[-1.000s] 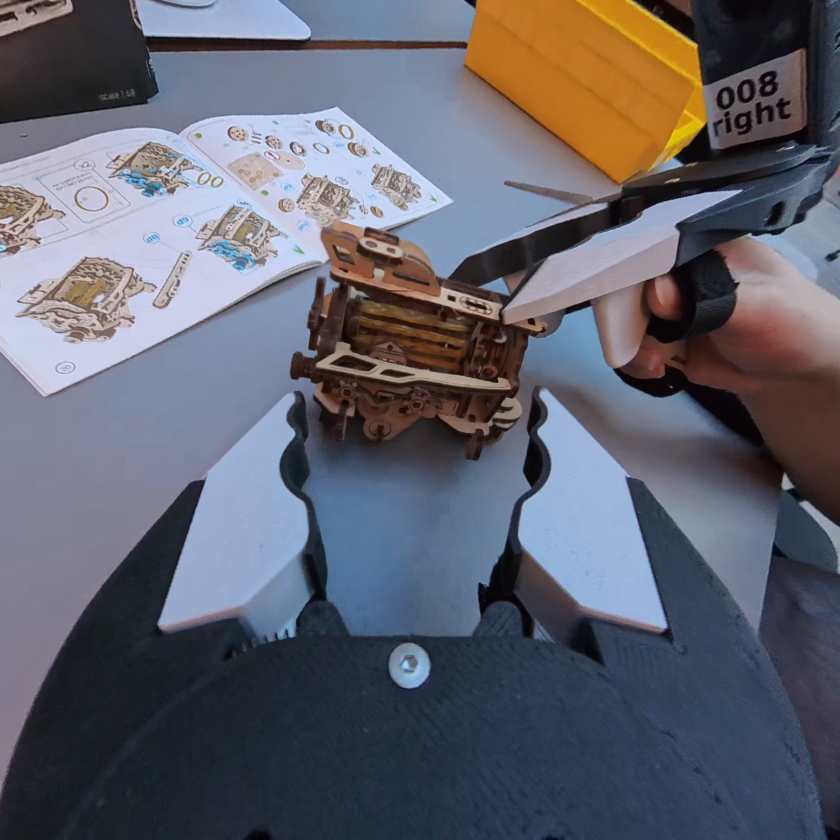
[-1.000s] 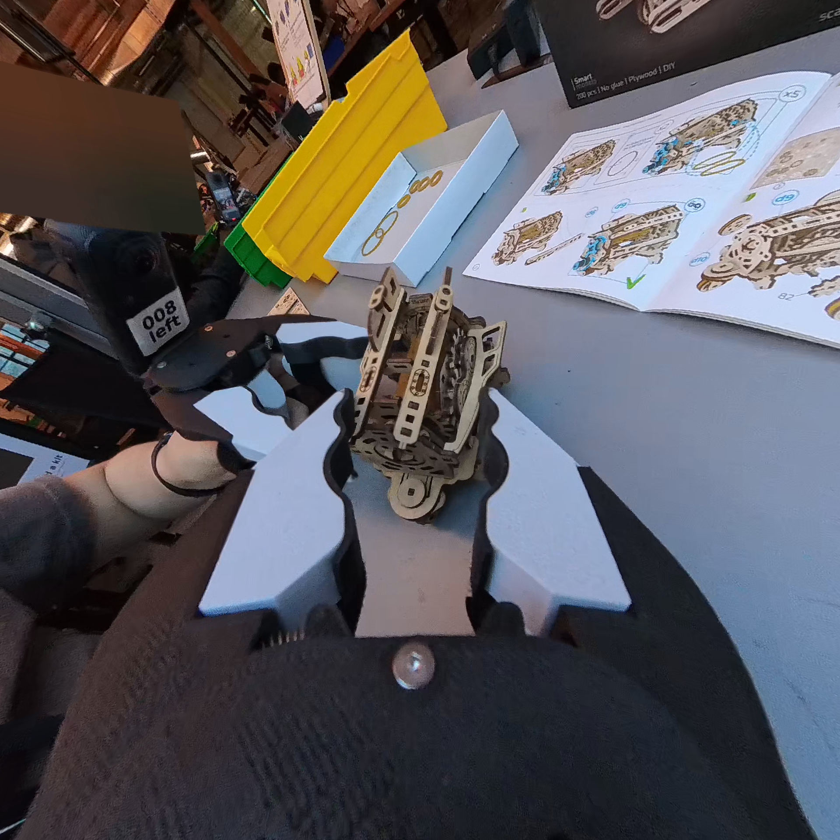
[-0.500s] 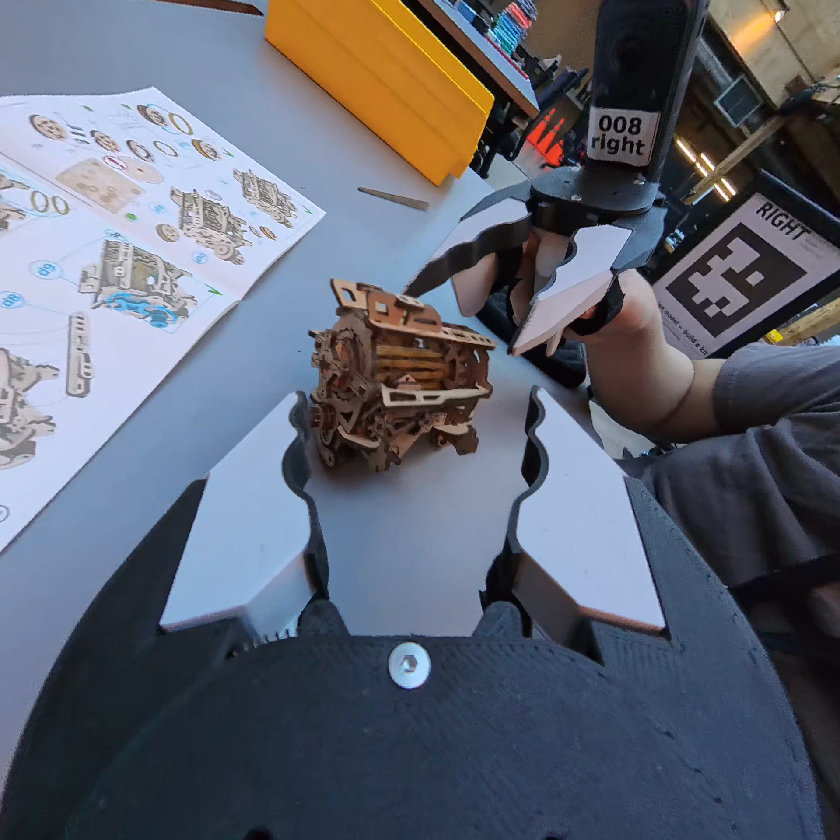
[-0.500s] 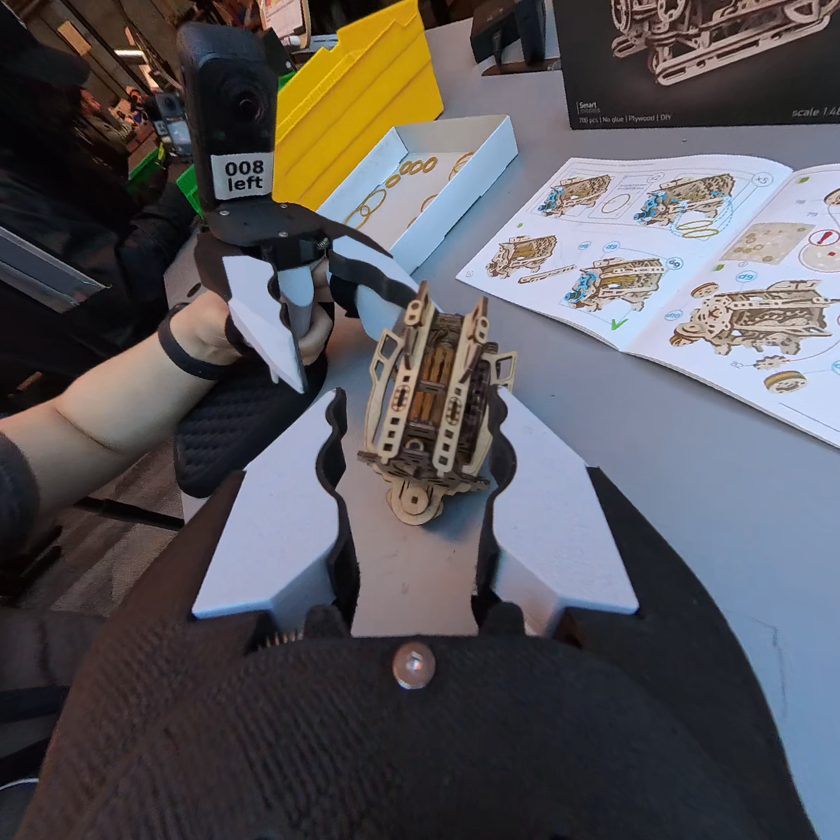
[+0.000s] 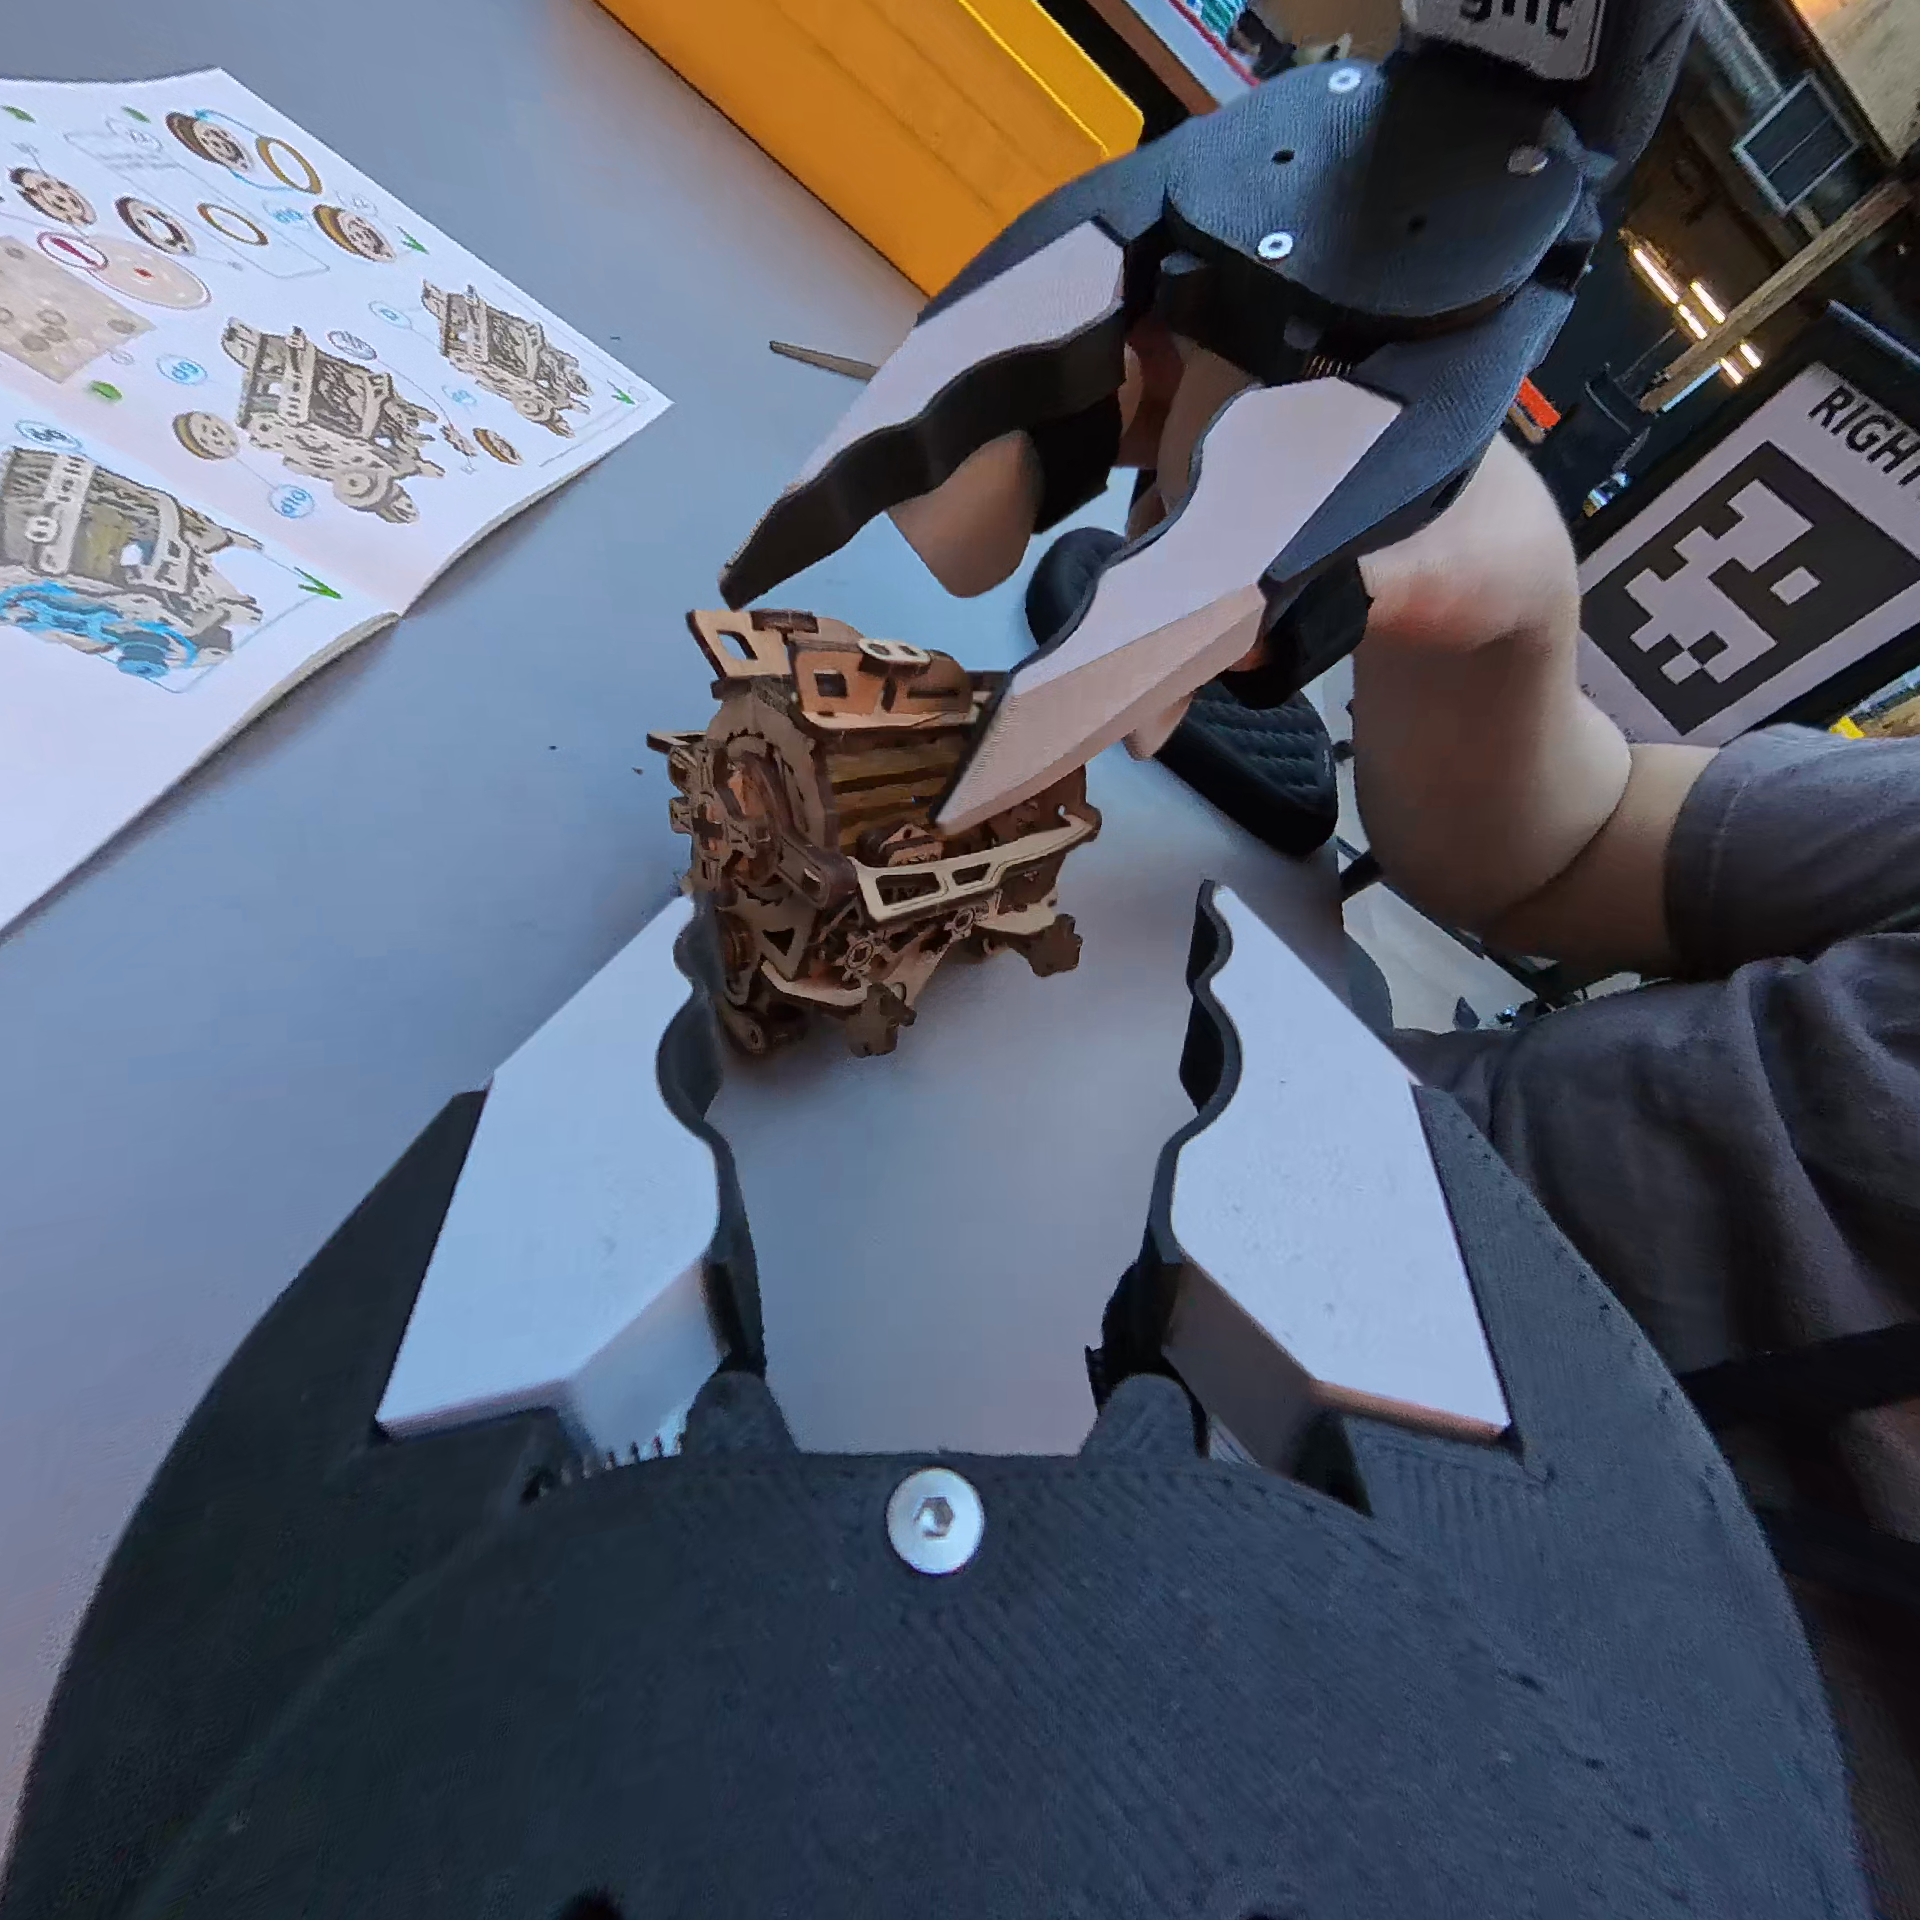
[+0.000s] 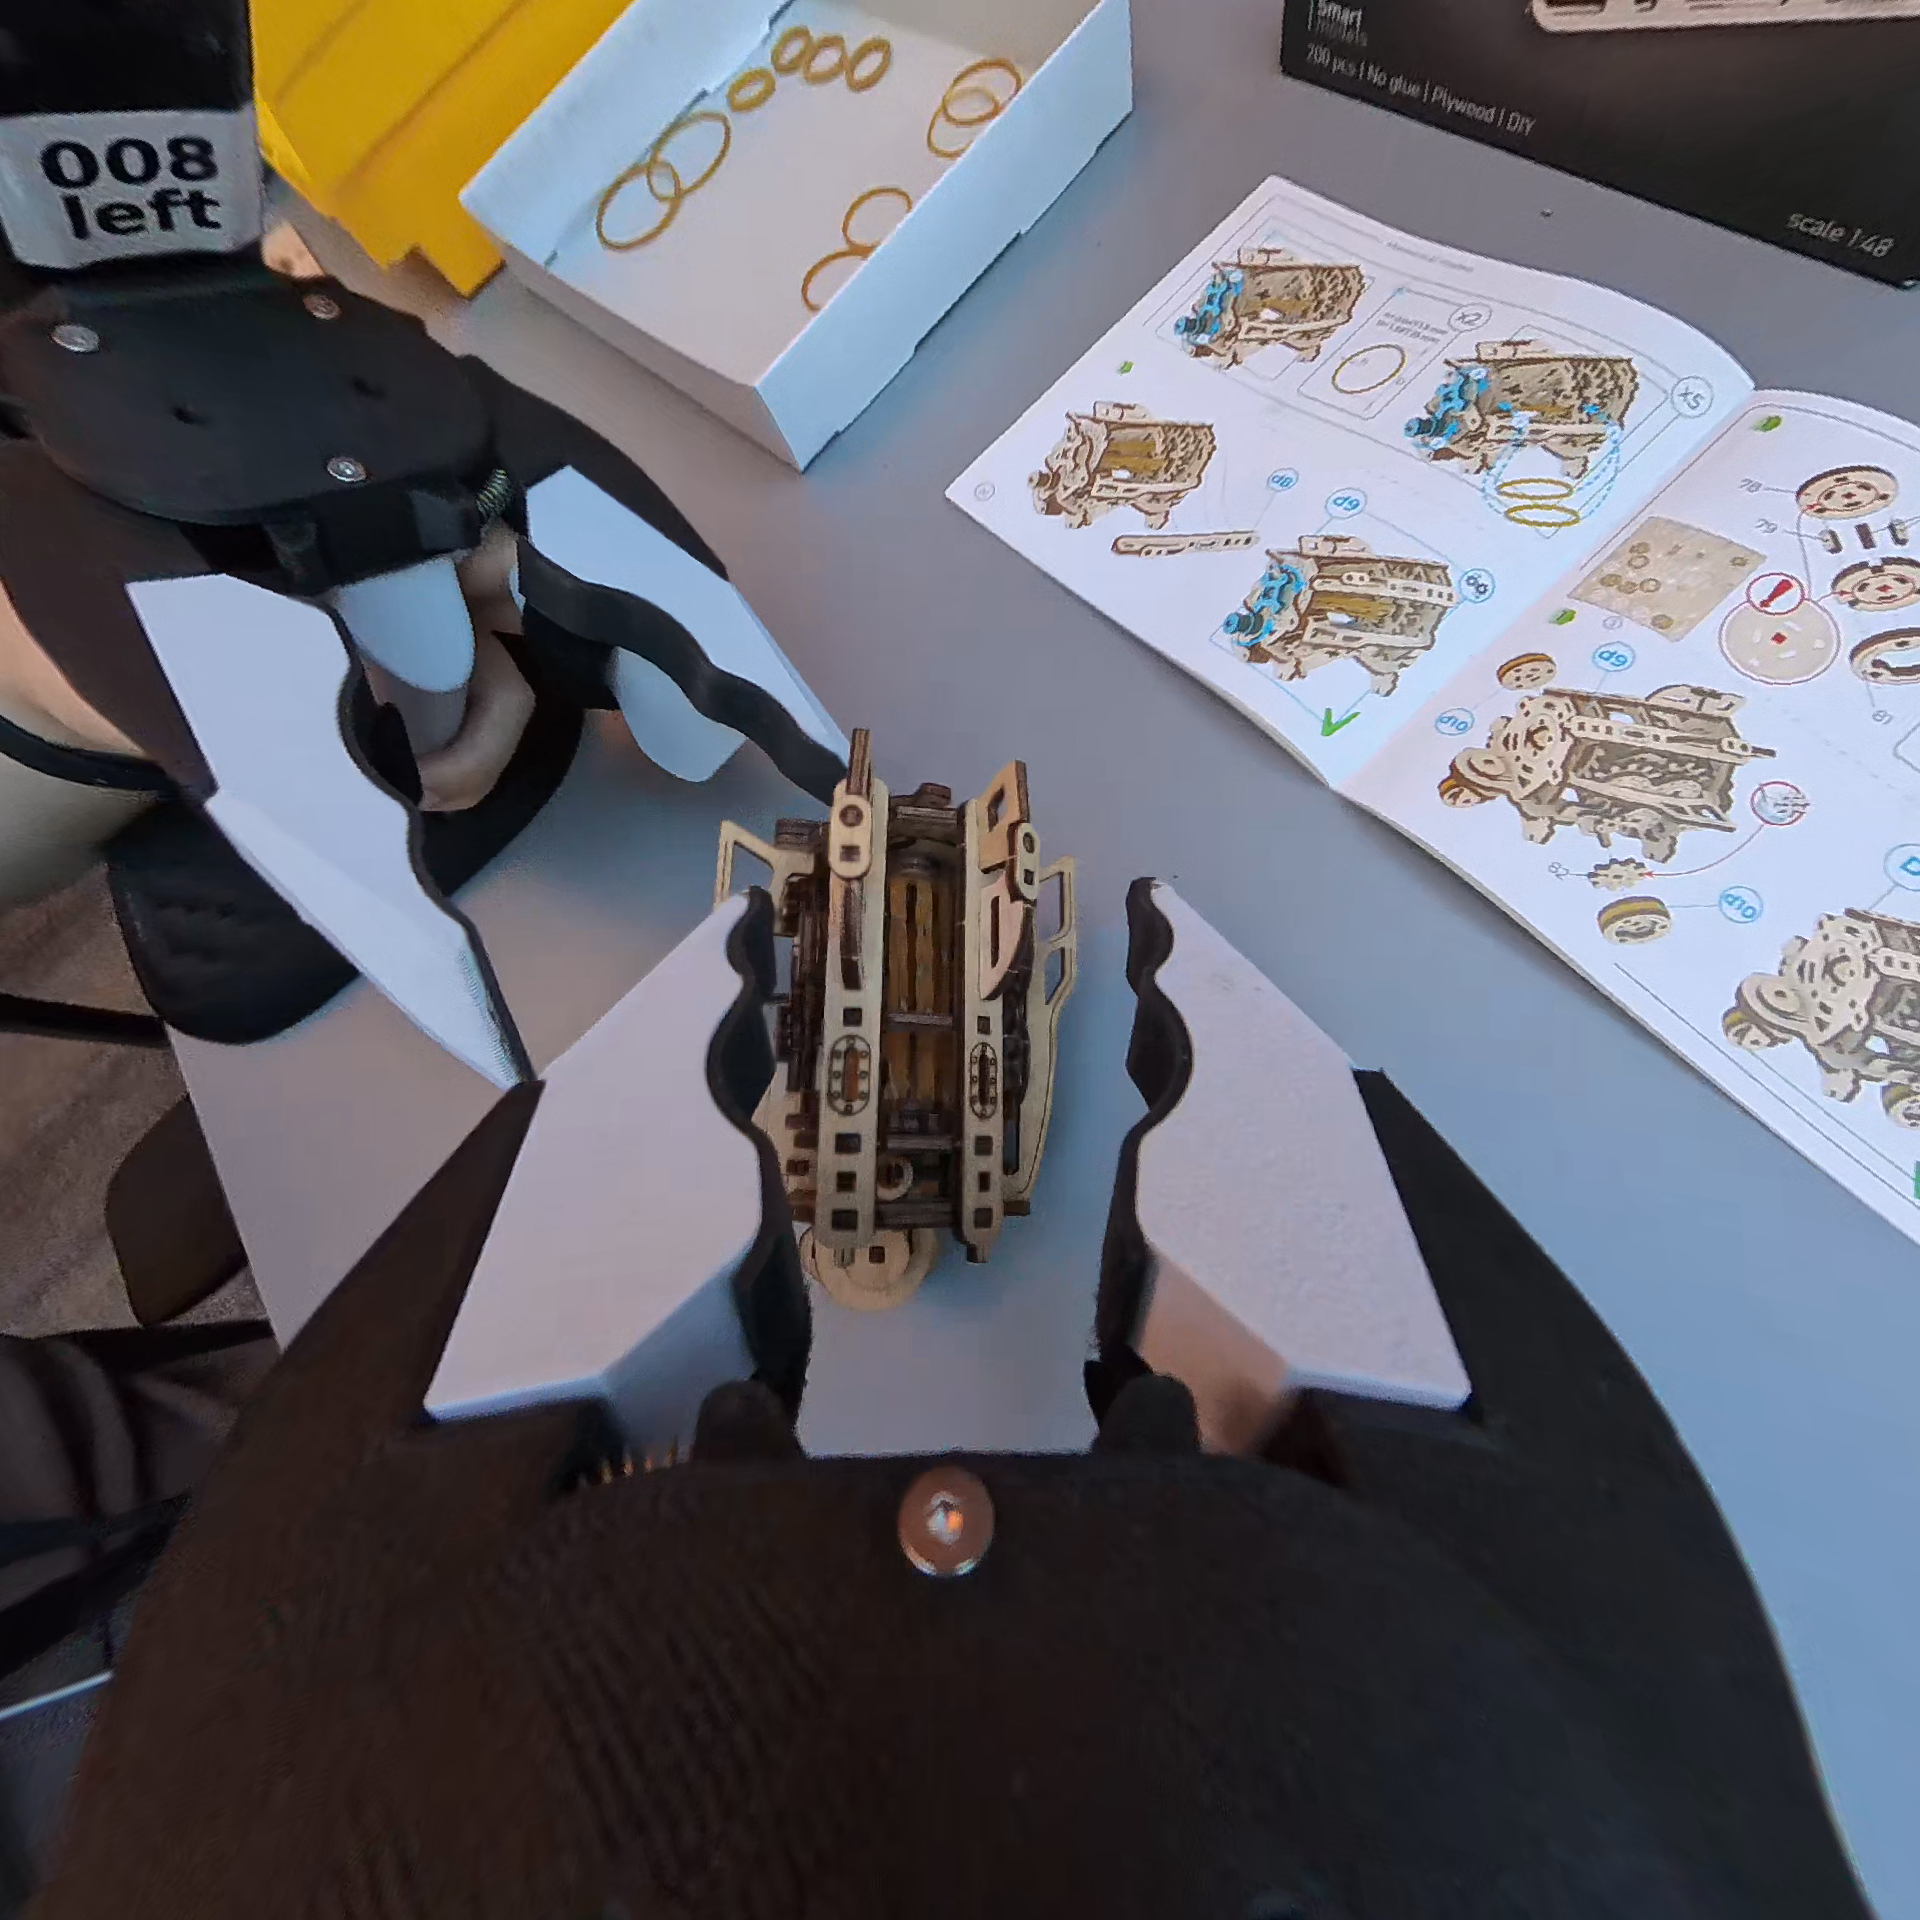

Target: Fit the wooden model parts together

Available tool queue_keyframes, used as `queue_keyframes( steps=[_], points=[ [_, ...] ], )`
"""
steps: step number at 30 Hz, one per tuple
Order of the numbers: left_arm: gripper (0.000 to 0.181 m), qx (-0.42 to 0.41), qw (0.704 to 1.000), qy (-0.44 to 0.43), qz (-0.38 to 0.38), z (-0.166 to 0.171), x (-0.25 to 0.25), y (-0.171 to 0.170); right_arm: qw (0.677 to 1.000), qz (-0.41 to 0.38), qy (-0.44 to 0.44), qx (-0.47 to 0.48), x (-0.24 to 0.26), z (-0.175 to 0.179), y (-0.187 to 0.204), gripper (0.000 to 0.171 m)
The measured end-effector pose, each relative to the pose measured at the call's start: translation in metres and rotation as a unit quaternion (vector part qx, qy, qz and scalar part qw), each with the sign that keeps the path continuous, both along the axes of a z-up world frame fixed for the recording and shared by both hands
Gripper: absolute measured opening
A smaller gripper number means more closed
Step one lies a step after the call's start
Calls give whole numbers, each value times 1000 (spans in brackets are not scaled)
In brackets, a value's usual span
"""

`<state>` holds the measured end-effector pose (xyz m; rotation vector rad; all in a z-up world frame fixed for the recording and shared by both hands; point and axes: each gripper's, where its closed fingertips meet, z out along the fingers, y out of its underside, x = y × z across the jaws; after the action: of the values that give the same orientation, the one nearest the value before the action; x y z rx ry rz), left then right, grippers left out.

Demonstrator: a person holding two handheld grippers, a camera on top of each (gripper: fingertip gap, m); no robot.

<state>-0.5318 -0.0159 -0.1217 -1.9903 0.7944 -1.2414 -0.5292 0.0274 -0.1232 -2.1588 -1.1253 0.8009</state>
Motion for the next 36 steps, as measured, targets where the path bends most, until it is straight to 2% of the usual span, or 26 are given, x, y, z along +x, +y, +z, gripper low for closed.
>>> queue_keyframes(
  steps=[6, 10, 13, 15, 17, 18, 21, 25, 28, 32, 36],
  points=[
    [88, 24, 999, 28, -20, -4, 8, -22, 997, 46, -54, 19, 8, 3, -15, 67],
    [96, 130, 990, 54, 13, 11, -20, 7, 995, 72, -45, 57, 4, 23, -19, 62],
    [96, 203, 977, 17, -62, 35, -19, 9, 991, 87, -61, 82, 1, 33, -18, 55],
    [110, 245, 961, 29, -128, 32, -11, 9, 990, 92, -71, 84, -1, 36, -16, 52],
    [114, 261, 947, 48, -183, 20, -2, 11, 991, 88, -69, 73, -4, 39, -15, 45],
    [120, 258, 943, 58, -205, 12, 1, 11, 992, 86, -67, 68, -6, 40, -14, 42],
    [123, 262, 935, 84, -223, -6, 11, 19, 993, 77, -72, 59, -8, 36, -10, 36],
    [118, 211, 942, 70, -250, -21, 18, 22, 994, 71, -78, 34, -11, 26, -9, 31],
    [108, 159, 948, 13, -275, -12, 21, 14, 994, 74, -78, 16, -13, 22, -12, 26],
    [89, 135, 951, -64, -270, 8, 17, 19, 994, 71, -88, 8, -12, 17, -9, 21],
    [93, 150, 947, -73, -274, 11, 13, 21, 991, 75, -108, 9, -12, 13, -9, 18]
  ],
)
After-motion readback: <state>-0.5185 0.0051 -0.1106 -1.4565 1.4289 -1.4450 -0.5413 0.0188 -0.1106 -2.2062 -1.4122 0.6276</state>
